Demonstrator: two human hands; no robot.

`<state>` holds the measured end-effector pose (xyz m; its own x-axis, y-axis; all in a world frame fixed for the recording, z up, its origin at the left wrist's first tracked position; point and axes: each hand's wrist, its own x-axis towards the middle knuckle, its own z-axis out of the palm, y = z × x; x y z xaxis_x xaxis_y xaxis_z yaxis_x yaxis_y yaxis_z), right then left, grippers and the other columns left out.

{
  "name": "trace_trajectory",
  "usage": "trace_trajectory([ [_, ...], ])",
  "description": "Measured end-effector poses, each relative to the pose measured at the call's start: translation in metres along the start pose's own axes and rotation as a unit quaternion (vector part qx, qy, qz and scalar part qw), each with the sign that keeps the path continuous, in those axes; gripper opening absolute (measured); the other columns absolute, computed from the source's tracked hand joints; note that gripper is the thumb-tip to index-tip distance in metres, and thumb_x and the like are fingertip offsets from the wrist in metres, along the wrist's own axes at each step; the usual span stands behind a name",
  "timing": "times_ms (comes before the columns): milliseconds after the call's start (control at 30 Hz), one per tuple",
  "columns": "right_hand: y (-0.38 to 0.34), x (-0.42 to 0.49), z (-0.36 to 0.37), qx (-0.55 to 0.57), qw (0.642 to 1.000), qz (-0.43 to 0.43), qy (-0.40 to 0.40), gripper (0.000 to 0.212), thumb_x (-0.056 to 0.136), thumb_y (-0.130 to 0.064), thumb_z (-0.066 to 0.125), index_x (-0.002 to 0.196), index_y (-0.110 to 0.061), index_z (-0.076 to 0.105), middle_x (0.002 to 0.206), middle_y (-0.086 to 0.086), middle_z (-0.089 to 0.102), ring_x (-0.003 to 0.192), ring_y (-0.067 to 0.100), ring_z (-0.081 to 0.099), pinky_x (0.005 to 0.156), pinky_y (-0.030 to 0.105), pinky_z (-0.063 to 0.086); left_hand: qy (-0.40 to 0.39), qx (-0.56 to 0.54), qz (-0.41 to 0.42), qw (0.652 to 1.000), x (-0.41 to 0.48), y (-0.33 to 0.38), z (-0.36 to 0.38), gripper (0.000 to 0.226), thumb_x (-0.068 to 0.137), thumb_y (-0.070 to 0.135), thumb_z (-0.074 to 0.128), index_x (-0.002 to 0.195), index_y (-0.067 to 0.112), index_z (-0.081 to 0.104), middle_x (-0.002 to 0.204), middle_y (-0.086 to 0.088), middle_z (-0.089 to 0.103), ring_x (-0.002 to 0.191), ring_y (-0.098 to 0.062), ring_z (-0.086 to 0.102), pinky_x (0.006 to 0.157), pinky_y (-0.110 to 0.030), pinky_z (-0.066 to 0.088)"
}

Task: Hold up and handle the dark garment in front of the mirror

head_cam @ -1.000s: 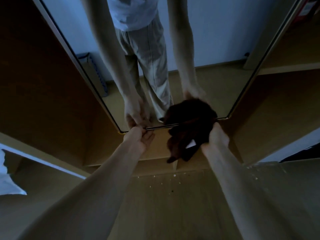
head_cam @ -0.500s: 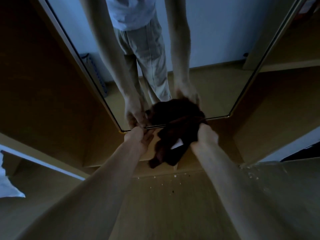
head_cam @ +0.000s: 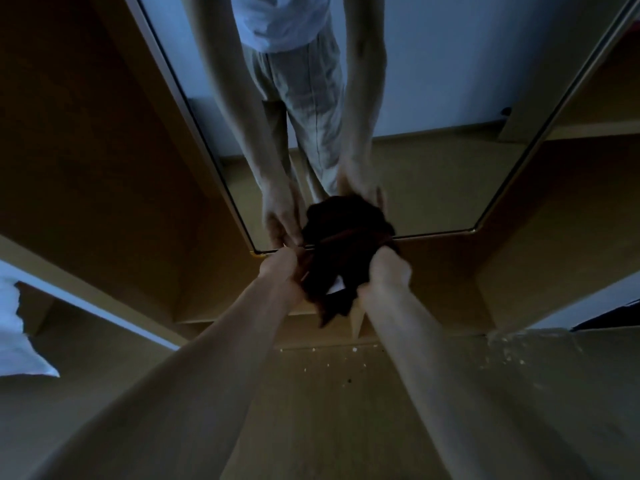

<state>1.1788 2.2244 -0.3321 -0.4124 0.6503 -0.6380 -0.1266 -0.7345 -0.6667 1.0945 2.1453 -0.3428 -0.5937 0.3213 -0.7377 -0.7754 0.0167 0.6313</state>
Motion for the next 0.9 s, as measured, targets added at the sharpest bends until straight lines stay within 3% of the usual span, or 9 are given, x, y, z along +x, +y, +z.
trace_trajectory([
  [100, 0.008, -0.019, 0.004, 0.0, 0.999, 0.04, -0.018, 0.03, 0.097, -0.011, 0.044, 0.126, -0.006, 0.051, 0.117, 0.015, 0.06, 0.086, 0.024, 0.06, 0.072, 0.035, 0.05, -0.02, 0.065, 0.003, 0.998, -0.016, 0.005, -0.02, 0.041, 0.089, 0.035, 0.062, 0.121, 0.01, 0.061, 0.118, -0.012, 0.066, 0.102, -0.03, 0.066, 0.073, -0.037, 0.055],
  [200, 0.016, -0.039, 0.004, -0.02, 0.992, 0.107, -0.063, 0.025, 0.091, -0.01, 0.058, 0.116, -0.007, 0.06, 0.097, 0.013, 0.066, 0.083, 0.028, 0.065, 0.064, 0.034, 0.052, -0.109, 0.201, 0.0, 0.973, -0.029, 0.009, -0.037, 0.074, 0.077, 0.065, 0.062, 0.119, 0.004, 0.063, 0.114, -0.022, 0.066, 0.104, -0.037, 0.064, 0.094, -0.045, 0.05],
  [267, 0.019, -0.038, 0.0, -0.039, 0.992, 0.101, -0.061, 0.024, 0.088, -0.01, 0.062, 0.112, -0.007, 0.064, 0.094, 0.015, 0.067, 0.083, 0.03, 0.066, 0.06, 0.034, 0.052, -0.145, 0.271, 0.011, 0.951, -0.037, 0.001, -0.04, 0.073, 0.074, 0.063, 0.068, 0.115, 0.003, 0.065, 0.11, -0.024, 0.066, 0.102, -0.038, 0.065, 0.098, -0.045, 0.048],
  [400, 0.015, -0.032, -0.005, -0.136, 0.984, 0.097, -0.061, 0.025, 0.087, -0.019, 0.062, 0.111, -0.013, 0.065, 0.098, 0.013, 0.067, 0.088, 0.029, 0.066, 0.071, 0.037, 0.054, -0.088, 0.223, -0.007, 0.971, -0.035, -0.012, -0.046, 0.049, 0.074, 0.03, 0.079, 0.113, 0.006, 0.063, 0.099, -0.016, 0.072, 0.092, -0.033, 0.069, 0.086, -0.043, 0.055],
  [567, -0.007, -0.014, -0.017, -0.156, 0.984, 0.085, -0.027, 0.028, 0.091, -0.029, 0.059, 0.115, -0.014, 0.057, 0.099, 0.006, 0.062, 0.089, 0.021, 0.06, 0.067, 0.032, 0.045, 0.008, 0.121, -0.036, 0.992, -0.018, -0.03, -0.062, 0.071, 0.059, 0.053, 0.077, 0.114, 0.01, 0.064, 0.102, -0.012, 0.072, 0.092, -0.03, 0.069, 0.079, -0.036, 0.053],
  [667, -0.012, -0.006, -0.014, -0.137, 0.989, 0.057, 0.022, 0.02, 0.092, -0.023, 0.06, 0.106, -0.01, 0.063, 0.099, 0.006, 0.063, 0.09, 0.02, 0.059, 0.077, 0.033, 0.047, -0.022, 0.029, -0.038, 0.999, -0.014, -0.035, -0.064, 0.065, 0.067, 0.057, 0.071, 0.114, 0.013, 0.067, 0.106, -0.013, 0.071, 0.098, -0.03, 0.068, 0.084, -0.037, 0.05],
  [733, -0.013, -0.003, -0.009, -0.079, 0.995, 0.056, 0.001, 0.007, 0.092, -0.013, 0.059, 0.094, -0.008, 0.063, 0.095, 0.008, 0.067, 0.084, 0.017, 0.064, 0.079, 0.03, 0.053, -0.058, 0.001, -0.05, 0.997, -0.023, -0.033, -0.049, 0.052, 0.078, 0.052, 0.065, 0.111, 0.012, 0.068, 0.105, -0.015, 0.071, 0.099, -0.03, 0.067, 0.088, -0.038, 0.049],
  [900, -0.018, -0.001, -0.001, -0.01, 0.999, 0.053, 0.004, 0.006, 0.089, 0.003, 0.057, 0.086, 0.0, 0.061, 0.081, 0.013, 0.064, 0.072, 0.018, 0.063, 0.066, 0.022, 0.054, -0.119, -0.125, -0.03, 0.984, -0.045, -0.04, 0.006, 0.04, 0.086, 0.034, 0.062, 0.118, 0.01, 0.064, 0.108, -0.016, 0.07, 0.104, -0.03, 0.065, 0.097, -0.042, 0.047],
])
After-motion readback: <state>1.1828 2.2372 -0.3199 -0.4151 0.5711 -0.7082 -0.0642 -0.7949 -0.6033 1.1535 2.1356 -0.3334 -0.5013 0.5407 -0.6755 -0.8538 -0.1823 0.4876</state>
